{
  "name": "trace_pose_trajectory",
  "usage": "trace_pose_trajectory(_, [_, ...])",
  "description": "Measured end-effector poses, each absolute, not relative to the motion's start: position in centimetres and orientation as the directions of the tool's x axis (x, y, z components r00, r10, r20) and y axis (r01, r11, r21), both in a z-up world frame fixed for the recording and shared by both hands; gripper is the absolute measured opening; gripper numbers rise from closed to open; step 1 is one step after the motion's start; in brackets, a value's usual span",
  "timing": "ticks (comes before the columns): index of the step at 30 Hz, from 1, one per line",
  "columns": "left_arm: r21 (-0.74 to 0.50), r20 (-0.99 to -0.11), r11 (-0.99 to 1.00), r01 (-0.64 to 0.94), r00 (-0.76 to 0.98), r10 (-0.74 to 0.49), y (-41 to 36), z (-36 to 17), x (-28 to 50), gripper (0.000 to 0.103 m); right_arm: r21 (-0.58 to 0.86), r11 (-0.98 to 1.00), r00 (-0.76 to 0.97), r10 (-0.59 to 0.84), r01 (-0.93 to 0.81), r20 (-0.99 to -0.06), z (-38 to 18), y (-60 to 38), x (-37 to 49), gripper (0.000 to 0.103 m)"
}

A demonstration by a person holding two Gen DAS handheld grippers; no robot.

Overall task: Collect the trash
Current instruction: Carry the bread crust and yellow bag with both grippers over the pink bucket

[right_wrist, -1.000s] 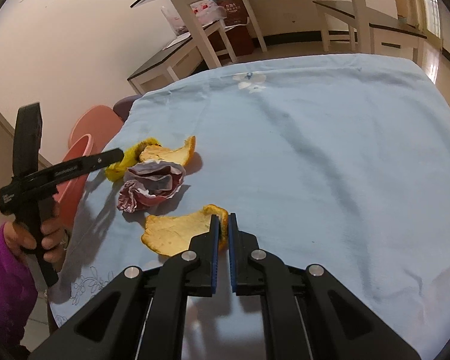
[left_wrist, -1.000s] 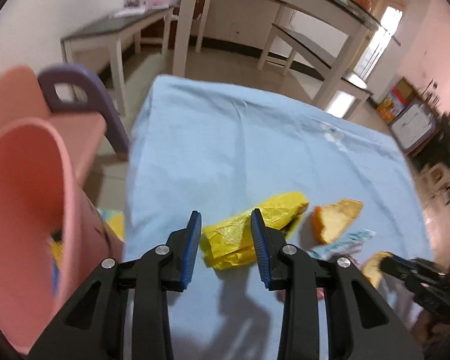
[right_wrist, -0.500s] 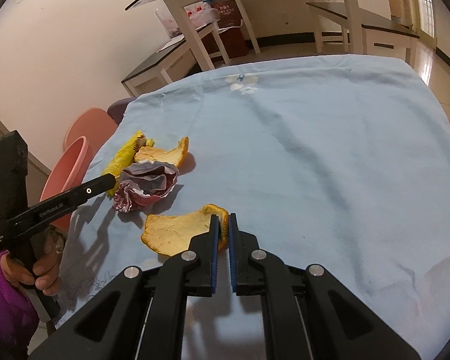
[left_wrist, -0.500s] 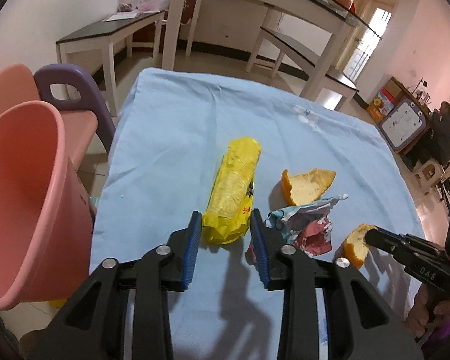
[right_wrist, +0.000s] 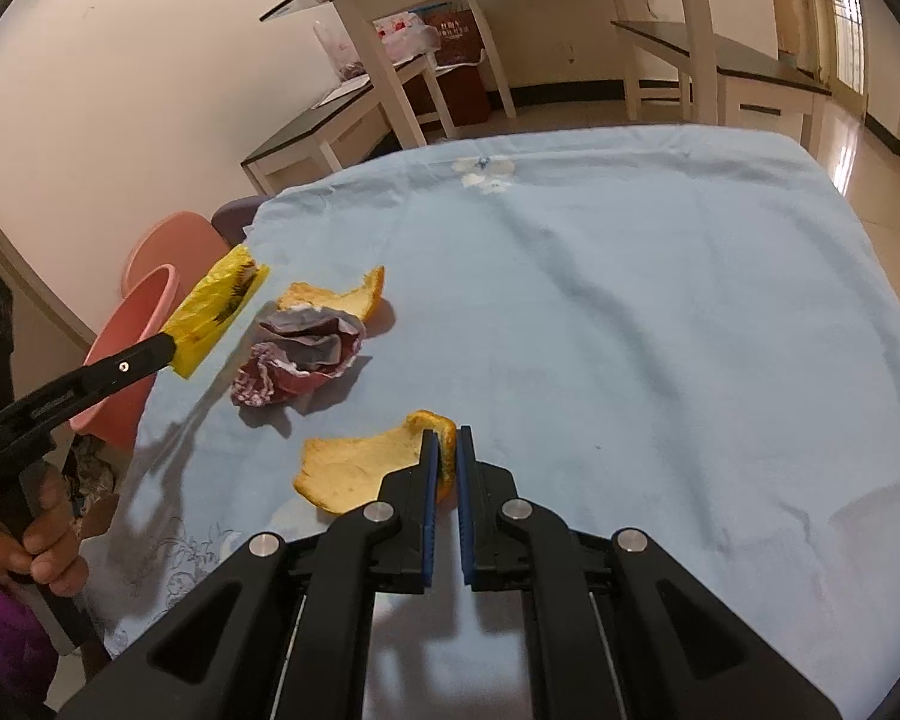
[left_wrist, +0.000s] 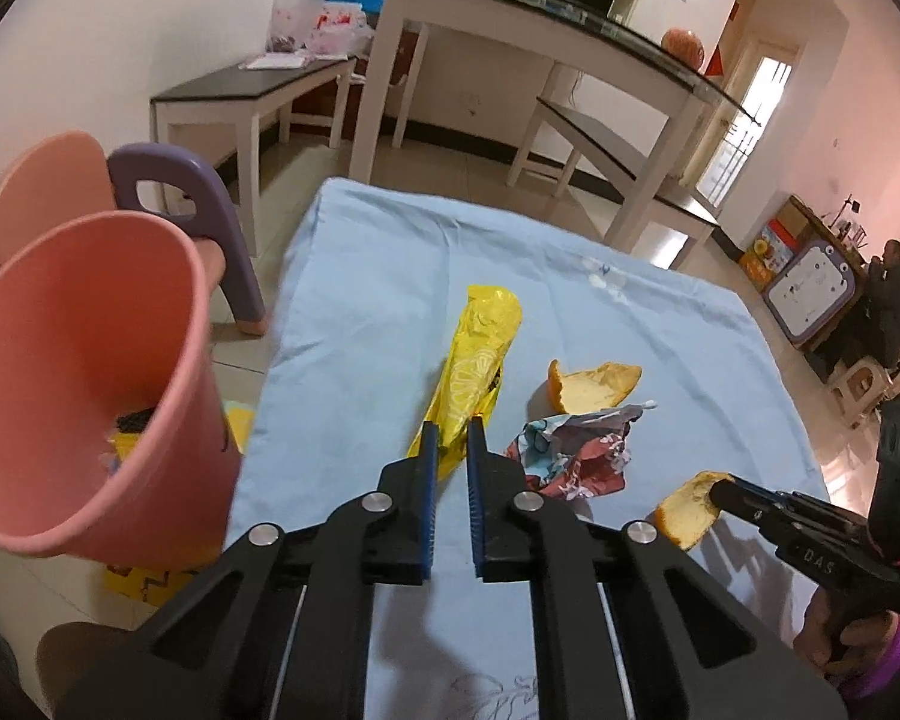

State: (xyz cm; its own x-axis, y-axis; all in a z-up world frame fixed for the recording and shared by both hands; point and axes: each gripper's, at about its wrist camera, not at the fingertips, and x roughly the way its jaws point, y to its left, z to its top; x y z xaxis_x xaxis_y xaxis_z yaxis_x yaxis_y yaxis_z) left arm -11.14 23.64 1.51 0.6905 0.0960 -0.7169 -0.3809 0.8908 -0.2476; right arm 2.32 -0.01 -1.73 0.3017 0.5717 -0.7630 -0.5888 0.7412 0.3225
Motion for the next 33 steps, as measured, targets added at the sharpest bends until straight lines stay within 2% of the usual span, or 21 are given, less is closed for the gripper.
trace_pose_trajectory(16, [-0.22, -0.633, 0.864, -0.453, 0.74, 0.227, 24.7, 4.8, -17.6, 0.009, 0.277, 0.689, 0.359, 0.627, -0.67, -0.691, 4.4, 2.9, 0.7, 0.005])
trace_pose_trajectory(33, [-0.219, -0.601, 0.737, -0.64, 0.683, 0.415, 29.9, 5.3, -25.0, 0.009, 0.22, 0.493, 0.251, 0.718, -0.842, -0.65, 8.1, 15.8, -3.7, 0.005])
